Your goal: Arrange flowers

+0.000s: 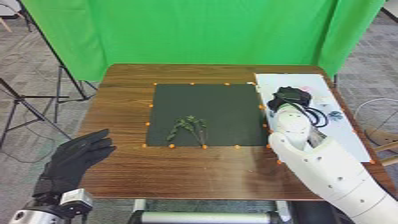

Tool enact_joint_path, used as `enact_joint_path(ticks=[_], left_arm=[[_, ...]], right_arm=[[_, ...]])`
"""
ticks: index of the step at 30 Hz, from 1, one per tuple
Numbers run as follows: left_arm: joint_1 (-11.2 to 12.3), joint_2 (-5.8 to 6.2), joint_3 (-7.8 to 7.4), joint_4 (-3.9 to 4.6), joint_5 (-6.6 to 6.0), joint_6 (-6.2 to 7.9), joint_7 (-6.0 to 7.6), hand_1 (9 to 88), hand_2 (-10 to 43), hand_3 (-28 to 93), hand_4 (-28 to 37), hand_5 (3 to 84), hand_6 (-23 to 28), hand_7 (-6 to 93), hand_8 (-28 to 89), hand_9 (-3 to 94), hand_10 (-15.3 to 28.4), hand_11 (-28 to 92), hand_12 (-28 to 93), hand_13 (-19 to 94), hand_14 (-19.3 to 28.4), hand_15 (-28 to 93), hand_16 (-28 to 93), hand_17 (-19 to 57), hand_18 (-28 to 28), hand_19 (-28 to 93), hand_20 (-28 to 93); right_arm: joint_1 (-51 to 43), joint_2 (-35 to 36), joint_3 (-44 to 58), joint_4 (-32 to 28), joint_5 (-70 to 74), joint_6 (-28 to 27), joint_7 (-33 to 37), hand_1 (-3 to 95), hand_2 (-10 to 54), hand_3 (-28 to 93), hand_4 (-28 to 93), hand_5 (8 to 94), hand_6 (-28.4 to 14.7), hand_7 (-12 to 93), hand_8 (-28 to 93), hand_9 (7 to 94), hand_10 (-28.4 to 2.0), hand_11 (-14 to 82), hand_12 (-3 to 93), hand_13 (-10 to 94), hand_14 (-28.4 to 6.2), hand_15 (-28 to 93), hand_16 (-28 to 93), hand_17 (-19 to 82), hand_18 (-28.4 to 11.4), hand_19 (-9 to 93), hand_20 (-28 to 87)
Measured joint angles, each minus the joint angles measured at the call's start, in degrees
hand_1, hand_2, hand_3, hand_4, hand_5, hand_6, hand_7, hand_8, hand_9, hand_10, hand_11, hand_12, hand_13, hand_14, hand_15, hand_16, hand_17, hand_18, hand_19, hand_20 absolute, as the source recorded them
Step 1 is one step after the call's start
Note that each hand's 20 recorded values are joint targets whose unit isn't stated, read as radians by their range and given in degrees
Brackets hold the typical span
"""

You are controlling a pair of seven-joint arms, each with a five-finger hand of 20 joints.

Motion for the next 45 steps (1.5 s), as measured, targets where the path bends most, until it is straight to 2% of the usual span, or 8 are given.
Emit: enact_joint_path(ticks=[4, 15, 18, 30, 40, 45], left_arm=[[-0.04, -0.36, -0.09, 0.00, 0.11, -0.19, -0.21, 26.0, 5.7, 83, -14.8, 44.6, 13.5, 13.4, -8, 38.1, 21.6, 35, 9, 28, 28.4, 57, -12, -9.4, 21.7, 58, 15], [-0.10, -0.36, -0.10, 0.00, 0.06, -0.26, -0.28, 26.2, 6.0, 82, -14.9, 44.7, 13.6, 13.2, -8, 38.2, 21.5, 35, 9, 28, 28.4, 57, -12, -9.4, 21.7, 58, 15], [-0.10, -0.18, -0.09, 0.01, 0.00, -0.25, -0.26, 26.5, 6.4, 83, -14.7, 44.7, 13.5, 13.3, -8, 38.2, 21.6, 35, 9, 28, 28.4, 57, -12, -9.4, 21.7, 58, 15], [-0.22, 1.13, 0.13, 0.09, -0.72, -0.14, 0.11, 26.1, 6.7, 82, -14.8, 44.7, 13.6, 13.2, -8, 38.2, 21.6, 35, 9, 28, 28.4, 57, -12, -9.4, 21.8, 58, 15], [-0.98, 0.43, 0.20, 0.13, -0.40, -0.29, -0.77, 26.2, 6.9, 82, -15.1, 44.7, 13.6, 13.1, -8, 38.2, 21.6, 35, 9, 28, 28.4, 57, -12, -9.5, 21.8, 58, 15], [-1.16, 0.29, 0.18, 0.15, -0.37, -0.32, -0.99, 25.9, 6.9, 82, -14.9, 44.6, 13.6, 13.1, -8, 38.3, 21.6, 35, 9, 28, 28.4, 57, -12, -9.5, 21.8, 58, 15]], right_arm=[[-0.75, -0.05, 0.39, 0.72, 0.18, 1.18, 1.00, 23.1, 4.0, 71, -21, 69.5, -16.7, 18, -5, 64.5, -27.7, 38.9, 22.1, 58, -22.7, 77, 19, 32, -28.4, 92, 4], [-1.09, -0.36, 0.11, 1.32, -0.73, 2.12, 1.38, 22.6, 6.3, 71, -21, 70.9, -16.1, 19, -5, 65.6, -27.5, 39.0, 22.0, 58, -22.6, 77, 19, 32, -28.4, 93, 1], [-0.90, -0.34, -0.50, 1.35, -1.12, 2.28, 1.38, 23.0, 9.6, 73, -21, 71.1, -16.0, 19, -5, 65.7, -27.5, 38.9, 22.0, 59, -22.6, 77, 19, 32, -28.4, 93, 0], [-0.35, -1.17, -0.74, 1.83, -1.00, 2.11, 1.37, 22.0, 10.3, 74, -22, 71.8, -15.7, 19, -5, 66.3, -27.3, 39.1, 22.2, 59, -22.6, 76, 20, 32, -28.4, 93, -1], [-0.13, -2.11, -0.65, 2.09, -1.46, 0.78, 1.39, 28.2, 3.8, 74, -22, 72.4, -14.1, 21, -5, 67.0, -26.3, 39.6, 22.5, 60, -21.6, 76, 20, 32, -28.4, 93, -2], [-0.06, -2.63, -0.44, 2.43, -2.36, -0.20, 1.31, 34.2, 0.2, 75, -22, 73.9, -12.1, 23, -5, 68.6, -24.4, 40.4, 22.6, 62, -20.0, 76, 20, 32, -28.4, 93, -2]])
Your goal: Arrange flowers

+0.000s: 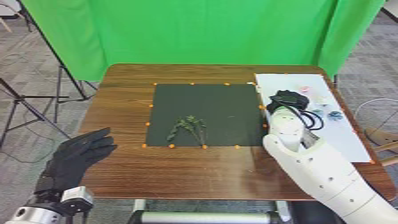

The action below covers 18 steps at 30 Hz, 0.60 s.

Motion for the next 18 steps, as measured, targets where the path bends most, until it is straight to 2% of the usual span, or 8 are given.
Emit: enact_joint_path(ticks=[3, 5, 8, 12, 18], left_arm=[[-0.14, -0.26, -0.03, 0.00, 0.16, -0.18, -0.27, 25.8, 6.9, 82, -14.9, 44.6, 13.6, 13.1, -8, 38.3, 21.7, 35, 9, 28, 28.4, 57, -12, -9.5, 21.8, 58, 15], [-0.29, -0.53, -0.04, 0.03, 0.38, -0.43, -0.51, 25.8, 6.9, 82, -14.9, 44.7, 13.6, 13.0, -8, 38.3, 21.7, 35, 9, 28, 28.4, 57, -12, -9.5, 21.8, 58, 15], [-0.45, -0.74, -0.04, 0.04, 0.51, -0.52, -0.56, 25.9, 6.9, 82, -15.0, 44.6, 13.7, 13.0, -8, 38.3, 21.7, 35, 9, 28, 28.4, 57, -12, -9.5, 21.8, 58, 15], [-0.47, -0.74, -0.04, 0.06, 0.54, -0.60, -0.61, 25.8, 6.9, 82, -15.0, 44.7, 13.7, 12.9, -8, 38.3, 21.7, 35, 9, 28, 28.4, 57, -12, -9.5, 21.8, 58, 15], [-0.55, -0.95, -0.04, 0.06, 0.82, -0.74, -0.83, 25.8, 7.0, 82, -15.0, 44.6, 13.7, 12.9, -8, 38.3, 21.7, 35, 9, 28, 28.4, 57, -12, -9.5, 21.8, 58, 15]], right_arm=[[-0.01, -0.15, 0.00, 0.11, -0.65, -0.53, -0.13, 38.8, -1.9, 76, -24, 74.5, -10.4, 25, -4, 70.1, -23.0, 40.6, 22.7, 63, -18.5, 75, 20, 31, -28.4, 93, -1], [-0.05, -0.15, 0.00, 0.14, -1.20, -1.01, -0.35, 42.7, -4.1, 76, -27, 74.4, -10.1, 24, 9, 70.8, -22.1, 40.7, 22.8, 64, -17.7, 74, 21, 31, -28.4, 93, 0], [-0.16, -0.10, -0.02, 0.15, -1.85, -1.59, -0.60, 46.8, -5.8, 74, -28, 75.2, -9.2, 25, 15, 72.4, -20.8, 40.7, 22.7, 65, -16.5, 74, 21, 31, -28.4, 92, 1], [-0.40, 0.10, 0.17, 0.13, -2.57, -1.90, -0.91, 49.8, -6.1, 72, -28, 76.6, -8.0, 25, 16, 73.9, -19.1, 40.6, 22.9, 66, -15.4, 73, 22, 32, -28.4, 92, 2], [-0.89, 0.46, 1.17, 0.12, -3.03, -2.10, -1.31, 53.2, -4.7, 71, -28, 79.5, -5.2, 27, 16, 79.1, -15.3, 36.9, 28.4, 70, -12.7, 71, 22, 32, -28.4, 92, 6]])
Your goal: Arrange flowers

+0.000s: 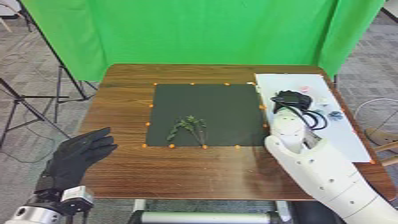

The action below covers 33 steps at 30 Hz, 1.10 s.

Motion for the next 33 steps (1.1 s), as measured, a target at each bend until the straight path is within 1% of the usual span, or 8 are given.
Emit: enact_joint_path(ticks=[4, 6, 8, 15, 20, 30, 33], left_arm=[[0.00, -0.39, -0.02, 0.00, 0.22, -0.13, -0.10, 25.9, 7.1, 82, -15.0, 44.6, 13.7, 12.9, -8, 38.3, 21.7, 35, 9, 28, 28.4, 57, -12, -9.4, 21.8, 58, 15], [0.00, -0.43, -0.03, 0.00, 0.25, -0.14, -0.10, 25.9, 7.0, 82, -15.0, 44.6, 13.8, 12.9, -8, 38.3, 21.7, 35, 9, 28, 28.4, 57, -12, -9.5, 21.9, 58, 15], [0.02, -0.43, -0.03, 0.00, 0.26, -0.14, -0.10, 25.9, 7.1, 82, -15.0, 44.7, 13.8, 12.9, -8, 38.3, 21.8, 35, 9, 28, 28.4, 57, -12, -9.5, 21.9, 58, 15], [0.03, -0.42, -0.05, 0.02, 0.28, -0.24, -0.12, 25.9, 7.2, 82, -14.9, 44.7, 13.8, 12.8, -8, 38.3, 21.8, 34, 9, 28, 28.4, 57, -12, -9.5, 21.9, 58, 15], [0.44, -0.09, -0.13, 0.01, 0.18, -0.17, 0.18, 25.8, 7.1, 82, -14.9, 44.6, 13.8, 12.8, -8, 38.3, 21.8, 34, 9, 28, 28.4, 57, -12, -9.5, 21.9, 58, 15], [1.33, 0.75, -0.14, -0.06, -0.17, 0.13, 1.03, 25.9, 7.1, 82, -15.0, 44.6, 13.8, 13.0, -8, 38.2, 21.9, 34, 9, 28, 28.4, 57, -12, -9.5, 21.9, 58, 15], [1.61, 1.03, -0.14, -0.09, -0.58, 0.54, 1.46, 25.9, 7.2, 82, -15.0, 44.6, 13.8, 13.0, -8, 38.3, 21.8, 34, 9, 28, 28.4, 57, -12, -9.5, 21.9, 58, 15]], right_arm=[[-0.53, 0.21, 0.69, -0.13, -0.37, 0.27, -0.80, 53.5, -4.7, 73, -28, 79.7, -4.3, 29, 19, 80.5, -14.9, 36.7, 30.0, 71, -12.2, 72, 23, 32, -28.4, 92, 8], [-0.90, 0.30, 1.09, -0.31, -0.46, 0.62, -1.33, 53.1, -5.0, 75, -28, 80.2, -4.0, 29, 21, 81.1, -14.5, 36.9, 31.5, 72, -11.7, 73, 25, 32, -28.3, 91, 13], [-1.37, 0.45, 1.55, -0.45, -0.48, 1.39, -2.15, 52.6, -5.5, 77, -28, 80.5, -3.7, 29, 23, 81.6, -14.3, 37.4, 32.8, 72, -11.5, 74, 26, 32, -28.0, 92, 16], [-3.32, 1.82, 2.54, -0.76, -0.11, 7.53, -4.74, 51.8, -6.6, 79, -27, 81.6, -3.3, 29, 25, 82.8, -13.7, 38.4, 34.4, 73, -11.0, 76, 27, 33, -27.6, 92, 19], [-4.56, 3.28, 2.28, -1.47, 0.54, 11.76, -5.16, 51.6, -7.3, 80, -27, 82.2, -3.3, 29, 26, 83.5, -13.9, 38.6, 34.8, 73, -10.9, 76, 28, 34, -27.5, 92, 20], [-4.63, 6.11, 0.40, -3.32, 0.59, 16.37, -6.38, 51.4, -8.0, 81, -26, 83.0, -3.4, 28, 27, 83.9, -14.0, 38.8, 35.1, 74, -10.6, 76, 28, 34, -27.5, 92, 23], [-3.88, 6.65, -0.01, -3.70, 0.37, 17.74, -6.72, 51.4, -8.1, 81, -26, 83.0, -3.3, 28, 27, 84.0, -14.0, 38.7, 35.3, 74, -10.6, 76, 29, 34, -27.5, 92, 23]])
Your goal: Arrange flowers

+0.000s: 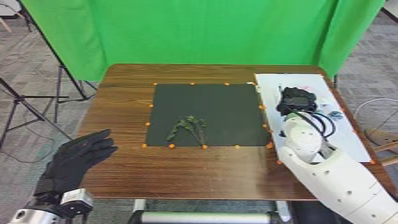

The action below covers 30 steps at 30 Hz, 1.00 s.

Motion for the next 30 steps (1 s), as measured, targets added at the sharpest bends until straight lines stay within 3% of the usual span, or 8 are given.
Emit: enact_joint_path(ticks=[6, 11, 20, 30], left_arm=[[1.26, 1.52, -0.16, -0.15, -1.19, 1.05, 1.37, 25.8, 7.2, 82, -14.8, 44.6, 13.9, 12.8, -8, 38.4, 21.9, 34, 9, 28, 28.4, 57, -12, -9.5, 21.9, 58, 15], [2.41, 1.80, -1.18, -0.58, -1.39, 1.35, 1.57, 26.0, 7.3, 82, -15.0, 44.6, 13.8, 12.9, -8, 38.4, 22.0, 34, 9, 28, 28.4, 57, -12, -9.5, 21.9, 58, 15], [2.82, 0.70, -2.17, -1.03, -0.93, 1.31, 0.64, 26.1, 7.5, 81, -14.8, 44.6, 13.9, 12.7, -8, 38.6, 22.2, 34, 9, 28, 28.4, 57, -12, -9.5, 22.1, 58, 15], [1.45, -1.24, -2.17, -1.02, 0.86, 0.19, -2.14, 26.4, 7.7, 81, -14.4, 44.5, 14.1, 12.5, -8, 38.8, 22.3, 34, 9, 28, 28.4, 56, -12, -9.5, 22.3, 58, 15]], right_arm=[[1.09, 0.76, 0.23, -2.25, -0.32, 0.87, -0.32, 51.3, -8.5, 81, -26, 83.4, -3.3, 28, 27, 84.5, -14.0, 38.6, 35.3, 74, -10.8, 76, 29, 34, -27.8, 92, 24], [0.23, 1.19, 1.44, -7.67, 0.05, -0.38, -0.58, 51.5, -8.8, 80, -25, 83.9, -3.5, 27, 27, 84.7, -14.3, 38.6, 35.3, 74, -11.3, 77, 29, 34, -28.1, 92, 25], [-3.76, 0.33, 1.10, -17.70, 1.09, -5.27, -2.35, 52.1, -8.7, 80, -25, 84.3, -3.8, 25, 28, 84.7, -14.7, 38.7, 35.1, 74, -11.8, 77, 29, 34, -28.3, 91, 25], [-7.74, -3.47, -1.71, -17.43, 1.42, -6.93, -2.57, 52.1, -8.6, 79, -25, 84.4, -3.9, 25, 28, 84.6, -14.8, 39.2, 34.5, 74, -11.8, 77, 29, 33, -28.4, 91, 26]])
